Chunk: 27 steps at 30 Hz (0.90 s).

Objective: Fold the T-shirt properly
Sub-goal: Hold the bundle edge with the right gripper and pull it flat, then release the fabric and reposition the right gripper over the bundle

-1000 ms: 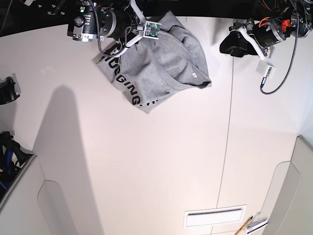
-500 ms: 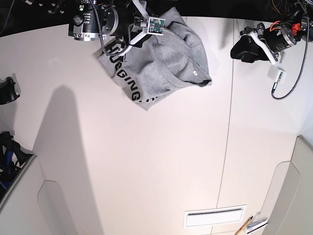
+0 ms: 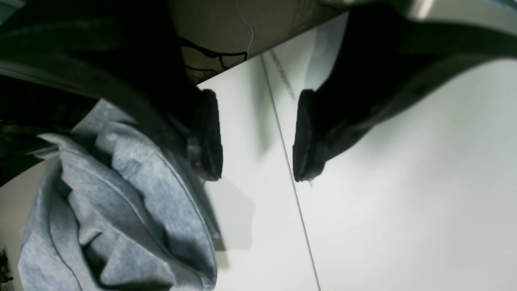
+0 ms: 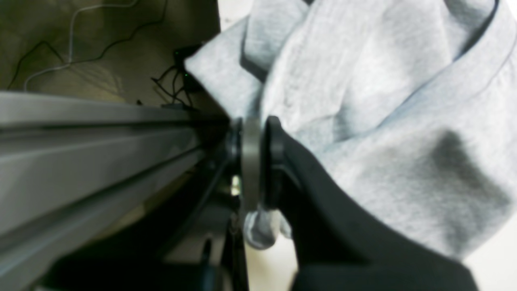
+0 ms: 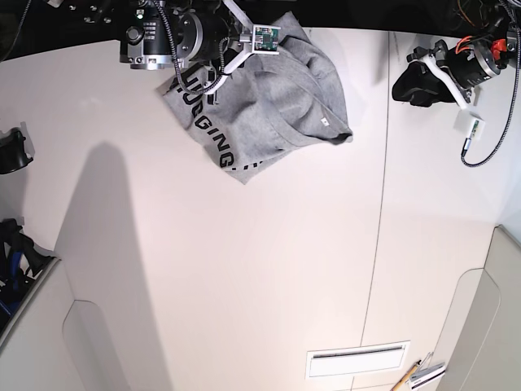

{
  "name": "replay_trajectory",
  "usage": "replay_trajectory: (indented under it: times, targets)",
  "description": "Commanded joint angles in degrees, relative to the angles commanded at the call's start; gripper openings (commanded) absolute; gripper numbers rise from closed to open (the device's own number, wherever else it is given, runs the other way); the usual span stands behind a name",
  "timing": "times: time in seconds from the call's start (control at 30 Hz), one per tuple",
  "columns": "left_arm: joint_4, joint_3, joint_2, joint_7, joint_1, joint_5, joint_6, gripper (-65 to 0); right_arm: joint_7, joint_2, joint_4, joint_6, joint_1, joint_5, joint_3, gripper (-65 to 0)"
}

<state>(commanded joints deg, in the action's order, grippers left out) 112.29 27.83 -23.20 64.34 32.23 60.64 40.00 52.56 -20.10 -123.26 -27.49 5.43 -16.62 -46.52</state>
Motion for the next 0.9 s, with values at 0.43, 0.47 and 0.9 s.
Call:
replay_trajectory:
  times: [0.43,0.47,0.9]
  targets:
    - [0.0,0.0,0.0,0.2,0.0,-0.1,0.0,-33.1,0.2,5.2,0.0,-1.88,0.0,-3.8,0.0,-65.0]
    - [0.0,0.0,0.0,0.2,0.0,-0.1,0.0,-33.1,0.2,5.2,0.0,-1.86,0.0,-2.4,0.0,-65.0]
    - [0.0,0.0,0.0,0.2,0.2,0.0,0.0,-33.1,1.9,-9.3,0.0,-1.84,0.2,2.1,7.1,-65.0]
